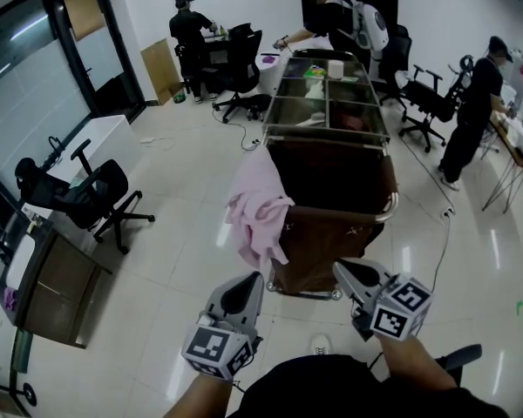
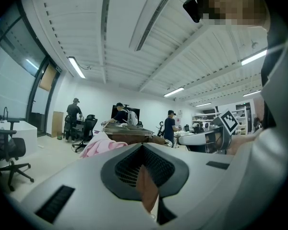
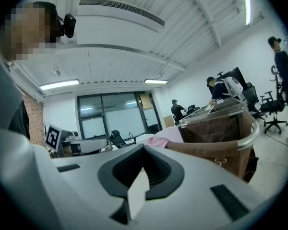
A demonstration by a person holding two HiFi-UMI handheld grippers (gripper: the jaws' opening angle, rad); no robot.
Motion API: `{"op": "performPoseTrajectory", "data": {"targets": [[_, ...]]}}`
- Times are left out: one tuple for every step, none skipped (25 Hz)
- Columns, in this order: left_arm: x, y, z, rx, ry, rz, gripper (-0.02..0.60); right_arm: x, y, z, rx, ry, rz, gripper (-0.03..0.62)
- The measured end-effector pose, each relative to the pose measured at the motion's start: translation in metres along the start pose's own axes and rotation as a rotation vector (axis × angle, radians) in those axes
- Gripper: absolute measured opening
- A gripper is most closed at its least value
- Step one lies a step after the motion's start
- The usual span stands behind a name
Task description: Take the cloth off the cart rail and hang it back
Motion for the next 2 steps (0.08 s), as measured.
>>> {"op": "performPoseTrajectory", "data": {"targets": [[-0.0003, -0.0002, 0.0004, -0.002, -0.001, 0.000, 0.000, -0.0005, -0.0004, -0.0004, -0.001, 0.000, 0.000, 0.011], [-0.0006, -0.0004, 0.0007, -0.004, -0.002, 0.000, 0.000, -0.0010, -0.0009, -0.0007, -0.002, 0.000, -0.001, 0.011]]}}
Point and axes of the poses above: the fingertips, and each gripper's own axes: y forward along the fingers, z to its right, x out of its underside, the point moved 10 cm from there along -y, backward along the fingers, and after that the axes turned 8 degrees about -x, right-handed, at the moved point
